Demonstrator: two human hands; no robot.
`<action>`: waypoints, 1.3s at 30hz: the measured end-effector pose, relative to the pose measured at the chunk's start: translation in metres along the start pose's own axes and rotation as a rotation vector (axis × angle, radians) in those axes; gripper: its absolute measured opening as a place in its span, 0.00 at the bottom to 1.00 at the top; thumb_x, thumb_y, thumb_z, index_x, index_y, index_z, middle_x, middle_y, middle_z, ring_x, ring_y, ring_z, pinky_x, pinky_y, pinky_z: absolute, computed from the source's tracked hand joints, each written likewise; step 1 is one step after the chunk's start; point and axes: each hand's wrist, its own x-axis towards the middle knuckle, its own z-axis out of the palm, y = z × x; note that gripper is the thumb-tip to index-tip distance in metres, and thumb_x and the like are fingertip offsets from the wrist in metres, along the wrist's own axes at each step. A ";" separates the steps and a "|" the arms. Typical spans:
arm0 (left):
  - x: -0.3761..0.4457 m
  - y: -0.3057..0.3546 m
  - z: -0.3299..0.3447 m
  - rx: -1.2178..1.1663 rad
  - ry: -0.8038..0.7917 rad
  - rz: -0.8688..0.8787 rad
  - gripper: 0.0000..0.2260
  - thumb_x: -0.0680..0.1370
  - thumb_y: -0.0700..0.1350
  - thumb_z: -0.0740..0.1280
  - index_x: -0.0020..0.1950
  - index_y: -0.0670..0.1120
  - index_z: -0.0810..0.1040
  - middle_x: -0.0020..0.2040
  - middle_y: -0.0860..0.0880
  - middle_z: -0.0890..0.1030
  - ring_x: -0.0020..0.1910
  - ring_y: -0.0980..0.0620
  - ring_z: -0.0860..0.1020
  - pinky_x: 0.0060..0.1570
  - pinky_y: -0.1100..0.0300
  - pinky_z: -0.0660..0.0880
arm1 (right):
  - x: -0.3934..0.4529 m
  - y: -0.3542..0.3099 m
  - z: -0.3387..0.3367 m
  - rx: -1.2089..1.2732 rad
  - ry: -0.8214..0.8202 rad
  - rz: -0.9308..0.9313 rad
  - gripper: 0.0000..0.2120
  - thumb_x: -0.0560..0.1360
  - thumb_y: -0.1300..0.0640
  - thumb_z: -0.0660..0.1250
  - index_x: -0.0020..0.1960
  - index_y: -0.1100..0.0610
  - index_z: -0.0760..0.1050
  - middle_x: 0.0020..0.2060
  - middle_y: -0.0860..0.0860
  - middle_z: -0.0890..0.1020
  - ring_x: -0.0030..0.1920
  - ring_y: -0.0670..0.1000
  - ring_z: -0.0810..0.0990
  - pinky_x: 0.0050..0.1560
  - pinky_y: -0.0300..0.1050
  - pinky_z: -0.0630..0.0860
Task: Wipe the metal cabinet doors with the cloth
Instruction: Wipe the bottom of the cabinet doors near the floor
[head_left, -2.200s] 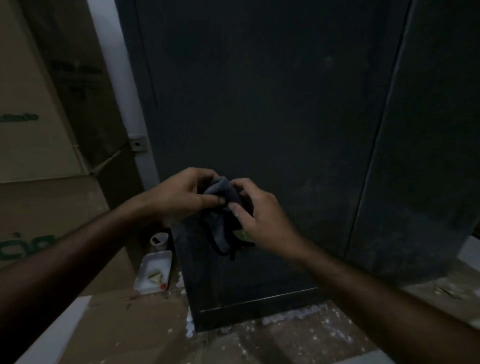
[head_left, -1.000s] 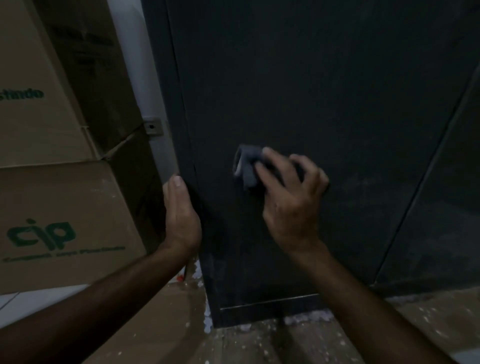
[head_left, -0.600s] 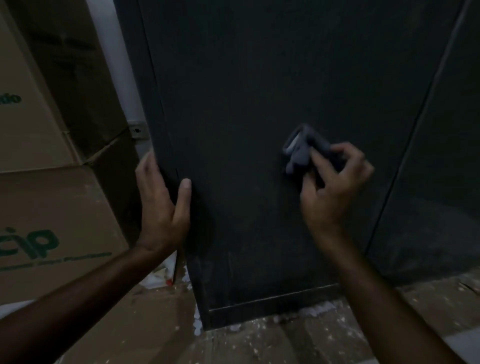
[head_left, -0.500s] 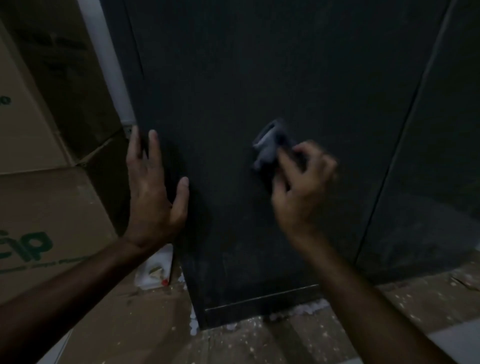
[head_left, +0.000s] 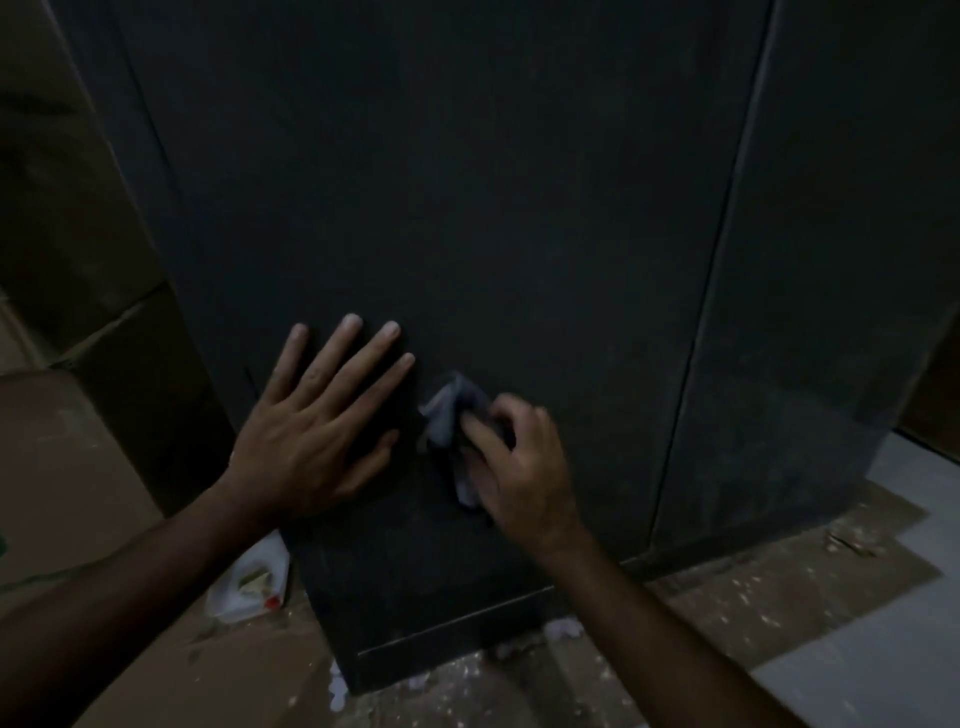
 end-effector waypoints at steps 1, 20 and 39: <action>0.000 0.000 0.000 0.011 0.005 0.000 0.32 0.82 0.57 0.62 0.84 0.45 0.64 0.85 0.42 0.58 0.85 0.39 0.55 0.82 0.35 0.48 | -0.023 0.016 -0.003 -0.041 -0.068 -0.004 0.18 0.76 0.58 0.69 0.65 0.52 0.73 0.60 0.59 0.74 0.47 0.64 0.78 0.48 0.57 0.77; 0.076 0.062 0.016 -0.100 -0.067 0.113 0.31 0.81 0.56 0.63 0.82 0.46 0.68 0.85 0.41 0.58 0.85 0.39 0.53 0.82 0.37 0.45 | 0.034 0.098 -0.050 -0.140 0.295 0.695 0.23 0.69 0.69 0.66 0.63 0.59 0.74 0.67 0.60 0.71 0.64 0.62 0.70 0.65 0.54 0.67; 0.230 0.136 0.036 -0.225 -0.096 0.272 0.33 0.80 0.55 0.57 0.83 0.41 0.61 0.84 0.40 0.61 0.85 0.41 0.54 0.83 0.42 0.49 | -0.022 0.139 -0.059 0.055 0.272 0.681 0.16 0.75 0.62 0.66 0.62 0.58 0.76 0.65 0.52 0.71 0.64 0.56 0.74 0.63 0.61 0.74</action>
